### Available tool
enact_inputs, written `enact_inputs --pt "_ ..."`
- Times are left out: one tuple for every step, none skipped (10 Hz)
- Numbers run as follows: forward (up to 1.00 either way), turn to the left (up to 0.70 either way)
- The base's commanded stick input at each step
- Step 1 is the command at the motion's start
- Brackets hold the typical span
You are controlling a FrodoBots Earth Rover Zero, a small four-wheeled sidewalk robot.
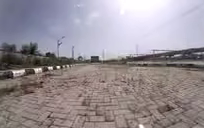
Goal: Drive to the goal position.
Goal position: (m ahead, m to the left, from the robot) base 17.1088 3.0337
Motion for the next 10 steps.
enact_inputs --pt "1.00 0.00" --pt "1.00 0.00" --pt "1.00 0.00" --pt "1.00 0.00" --pt "1.00 0.00" --pt "1.00 0.00" --pt "1.00 0.00" --pt "1.00 0.00" --pt "1.00 0.00" --pt "1.00 0.08"
